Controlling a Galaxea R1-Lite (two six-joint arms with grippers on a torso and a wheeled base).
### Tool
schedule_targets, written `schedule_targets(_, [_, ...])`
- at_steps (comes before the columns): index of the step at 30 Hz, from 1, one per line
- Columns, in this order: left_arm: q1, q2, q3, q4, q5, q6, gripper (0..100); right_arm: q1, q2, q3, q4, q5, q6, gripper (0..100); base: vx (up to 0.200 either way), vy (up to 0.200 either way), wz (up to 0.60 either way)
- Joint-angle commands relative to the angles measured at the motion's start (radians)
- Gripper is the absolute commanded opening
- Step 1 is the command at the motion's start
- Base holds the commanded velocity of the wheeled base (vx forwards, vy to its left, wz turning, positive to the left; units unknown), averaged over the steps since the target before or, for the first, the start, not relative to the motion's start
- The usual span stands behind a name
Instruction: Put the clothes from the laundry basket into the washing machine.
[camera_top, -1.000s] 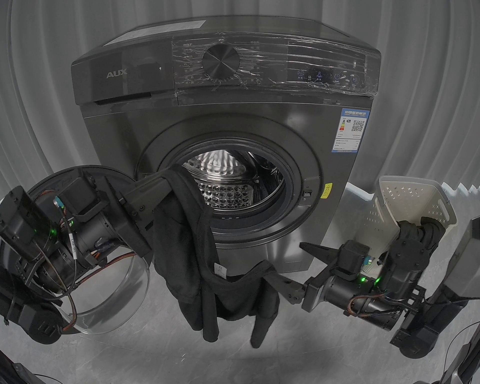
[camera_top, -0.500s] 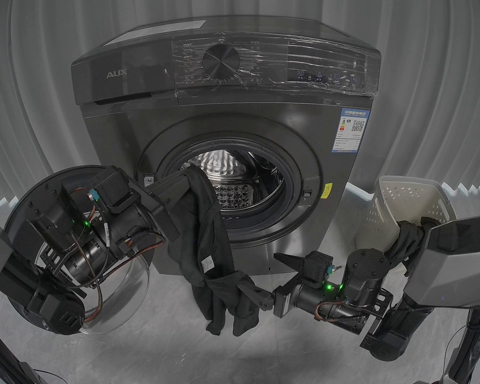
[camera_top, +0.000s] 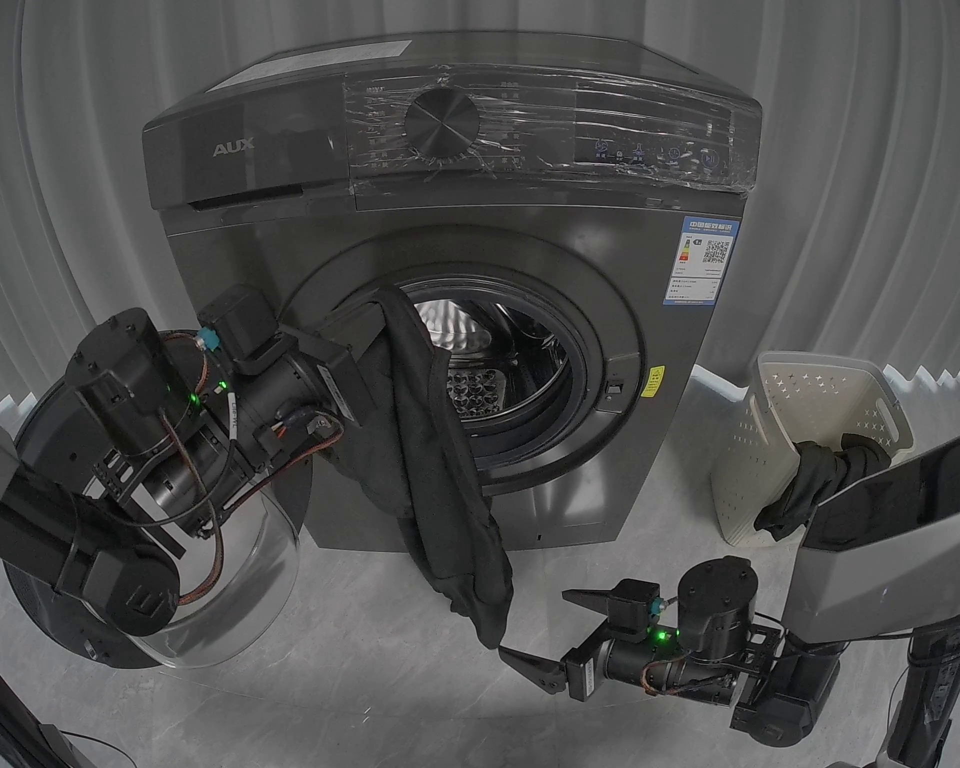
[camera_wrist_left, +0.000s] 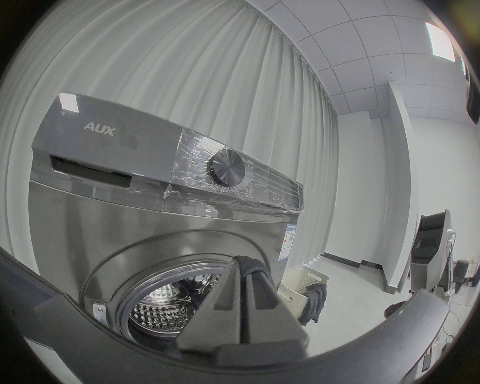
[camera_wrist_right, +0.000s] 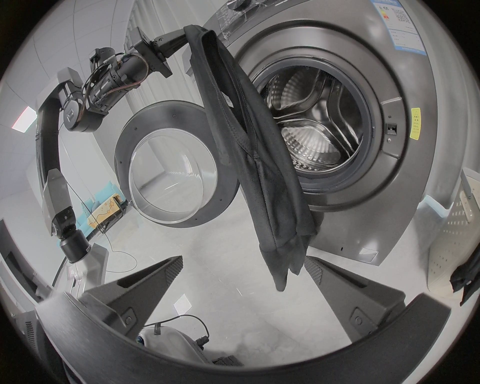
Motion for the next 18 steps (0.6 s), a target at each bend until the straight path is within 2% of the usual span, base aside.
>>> schedule_targets(1, [-0.031, -0.003, -0.005, 0.006, 0.005, 0.000, 0, -0.004, 0.064, -0.099, -0.002, -0.003, 0.006, 100, 0.000, 0.000, 0.00])
schedule_targets(4, [-0.047, -0.003, -0.002, 0.006, 0.006, 0.002, 0, -0.022, 0.088, -0.239, 0.002, -0.006, 0.007, 100, 0.000, 0.000, 0.00])
schedule_targets(6, [-0.056, -0.003, -0.003, 0.006, 0.008, 0.005, 0, -0.037, 0.105, -0.314, 0.012, -0.006, 0.004, 100, 0.000, 0.000, 0.00])
schedule_targets(7, [-0.056, -0.003, -0.003, 0.006, 0.008, 0.005, 0, -0.037, 0.105, -0.314, 0.012, -0.006, 0.004, 100, 0.000, 0.000, 0.00])
schedule_targets(8, [-0.060, -0.005, -0.008, 0.007, 0.008, 0.008, 0, -0.042, 0.136, -0.372, 0.013, -0.004, -0.002, 100, 0.000, 0.000, 0.00])
schedule_targets(12, [-0.073, -0.005, -0.012, 0.009, 0.011, 0.008, 0, -0.034, 0.193, -0.449, 0.012, -0.004, -0.008, 100, 0.000, 0.000, 0.00])
schedule_targets(18, [-0.093, -0.003, -0.029, 0.014, 0.045, 0.009, 0, -0.017, 0.251, -0.550, 0.015, -0.006, -0.007, 100, 0.000, 0.000, 0.00])
